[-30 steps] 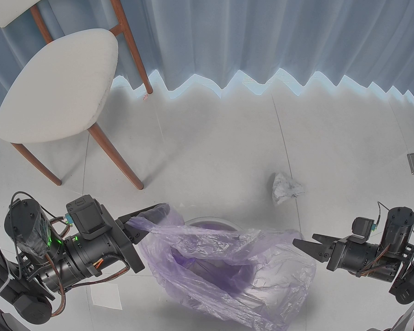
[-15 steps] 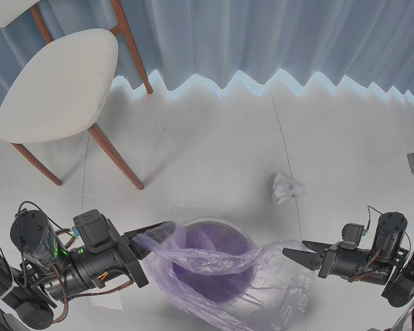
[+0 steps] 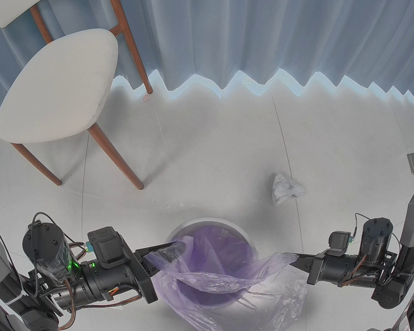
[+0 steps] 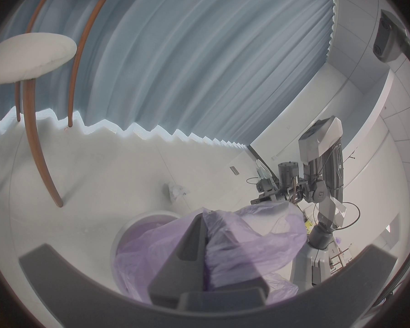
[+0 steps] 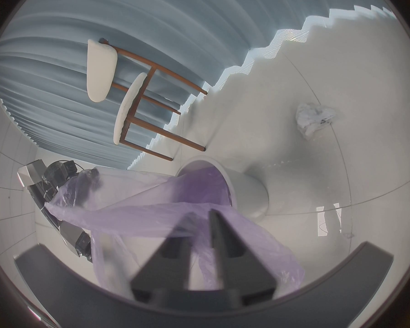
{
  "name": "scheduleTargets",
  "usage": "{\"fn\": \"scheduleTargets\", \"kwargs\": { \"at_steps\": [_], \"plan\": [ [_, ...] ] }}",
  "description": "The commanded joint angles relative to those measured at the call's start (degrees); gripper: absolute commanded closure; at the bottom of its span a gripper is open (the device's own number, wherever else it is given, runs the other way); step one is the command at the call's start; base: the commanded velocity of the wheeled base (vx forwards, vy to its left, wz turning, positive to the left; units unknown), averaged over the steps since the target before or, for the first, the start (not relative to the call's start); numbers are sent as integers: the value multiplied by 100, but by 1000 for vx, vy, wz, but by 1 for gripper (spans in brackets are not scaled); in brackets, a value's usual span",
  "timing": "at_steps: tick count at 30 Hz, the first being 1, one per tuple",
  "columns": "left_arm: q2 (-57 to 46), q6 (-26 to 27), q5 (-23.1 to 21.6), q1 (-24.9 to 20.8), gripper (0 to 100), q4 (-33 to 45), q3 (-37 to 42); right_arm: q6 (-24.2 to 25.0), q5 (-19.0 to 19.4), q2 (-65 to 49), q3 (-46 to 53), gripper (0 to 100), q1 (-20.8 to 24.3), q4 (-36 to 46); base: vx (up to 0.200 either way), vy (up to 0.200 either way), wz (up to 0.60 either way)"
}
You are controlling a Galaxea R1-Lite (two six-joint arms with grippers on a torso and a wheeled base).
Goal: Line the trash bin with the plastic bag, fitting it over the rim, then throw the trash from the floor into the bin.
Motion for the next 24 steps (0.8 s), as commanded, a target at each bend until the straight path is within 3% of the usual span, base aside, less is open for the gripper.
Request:
{"fn": "scheduleTargets", "kwargs": {
  "at_steps": [1, 6, 14, 18, 24],
  "plan": [
    [118, 23, 10, -20, 100, -1, 166, 27, 1, 11, 70, 100, 149, -102, 0, 0, 0],
    [109, -21, -25, 24, 100, -1, 184, 546, 9, -463, 236, 100, 474, -93, 0, 0, 0],
    [426, -56, -34, 402, 100, -1, 280, 1275, 27, -824, 70, 100, 509, -85, 0, 0, 0],
    [707, -250, -43, 499, 100, -1, 69, 2110, 220, -718, -71, 100, 483, -93, 0, 0, 0],
    [988, -768, -25, 481, 100, -1, -247, 2198, 458, -797, -238, 100, 509, -85, 0, 0, 0]
  ]
}}
